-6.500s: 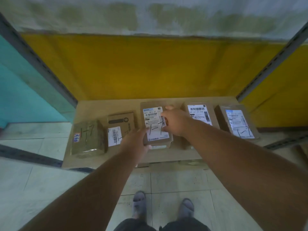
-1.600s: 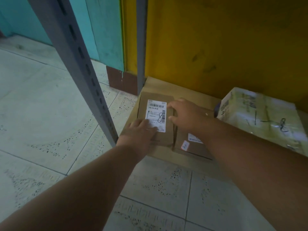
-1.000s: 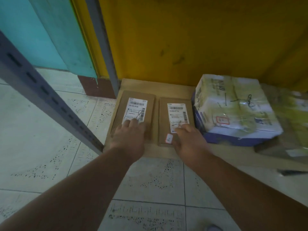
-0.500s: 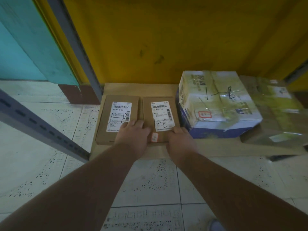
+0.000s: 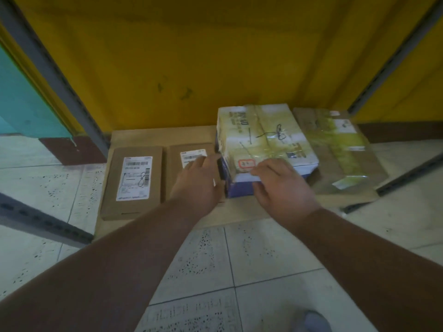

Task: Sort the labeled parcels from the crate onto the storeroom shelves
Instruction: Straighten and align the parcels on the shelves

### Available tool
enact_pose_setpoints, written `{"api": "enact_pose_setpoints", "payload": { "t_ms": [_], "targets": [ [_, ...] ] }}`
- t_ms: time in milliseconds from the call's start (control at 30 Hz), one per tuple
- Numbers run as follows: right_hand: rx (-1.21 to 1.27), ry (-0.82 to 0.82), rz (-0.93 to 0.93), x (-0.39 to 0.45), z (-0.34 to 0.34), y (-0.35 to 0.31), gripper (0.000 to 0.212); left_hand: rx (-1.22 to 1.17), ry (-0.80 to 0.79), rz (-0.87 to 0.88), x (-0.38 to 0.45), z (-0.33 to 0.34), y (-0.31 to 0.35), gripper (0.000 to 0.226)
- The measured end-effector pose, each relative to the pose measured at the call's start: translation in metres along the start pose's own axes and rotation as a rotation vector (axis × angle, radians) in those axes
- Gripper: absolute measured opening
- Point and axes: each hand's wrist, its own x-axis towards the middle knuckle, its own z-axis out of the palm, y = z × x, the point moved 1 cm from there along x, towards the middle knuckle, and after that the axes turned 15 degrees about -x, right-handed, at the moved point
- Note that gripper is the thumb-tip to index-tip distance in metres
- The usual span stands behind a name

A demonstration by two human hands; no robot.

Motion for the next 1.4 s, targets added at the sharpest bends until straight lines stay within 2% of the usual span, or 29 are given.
{"api": "enact_pose_setpoints", "payload": {
  "t_ms": [100,200,267,367,467,833,933,1067,1167,1267,1333,1400],
  "targets": [
    [-0.1,-0.088,0.097,0.003,-0.005,0.049,0.03,-0.088,-0.011,0.025,0.014,0.009,0.017,0.068],
    [-0.2,-0.397,0.284,0.013,0.002,0.087,0.052,-0.151,-0.052,0.028,0.023,0.021,0.021,0.058],
    [-0.15,-0.549,0.342,0.014,0.011,0.102,0.061,-0.163,-0.011,0.021,0.026,0.027,0.021,0.047],
    [-0.01,-0.517,0.357,0.007,0.019,0.11,0.058,-0.167,0.058,0.016,0.025,0.031,0.022,0.044],
    [0.014,-0.466,0.377,-0.001,0.014,0.111,0.051,-0.161,0.066,0.03,0.015,0.035,0.029,0.043],
    [0.057,-0.5,0.386,-0.008,0.005,0.112,0.051,-0.171,0.082,0.026,0.005,0.041,0.04,0.04],
    [0.028,-0.549,0.328,-0.007,0.003,0.114,0.052,-0.167,0.083,-0.012,0.003,0.04,0.045,0.04],
    [-0.038,-0.554,0.227,-0.018,-0.012,0.136,0.06,0.091,0.062,-0.069,-0.009,0.045,0.074,0.05],
    [-0.114,-0.551,0.271,-0.037,-0.024,0.175,0.059,0.212,0.094,0.091,-0.013,0.061,0.109,0.047],
    [-0.161,-0.574,0.324,-0.057,-0.021,0.218,0.056,0.257,-0.053,0.311,0.005,0.093,0.15,0.043],
    [-0.149,-0.595,0.338,-0.064,-0.011,0.239,0.062,0.333,-0.133,0.37,0.027,0.116,0.171,0.041],
    [-0.13,-0.624,0.322,-0.065,0.001,0.257,0.067,0.449,-0.146,0.37,0.053,0.135,0.187,0.04]
  ]
}}
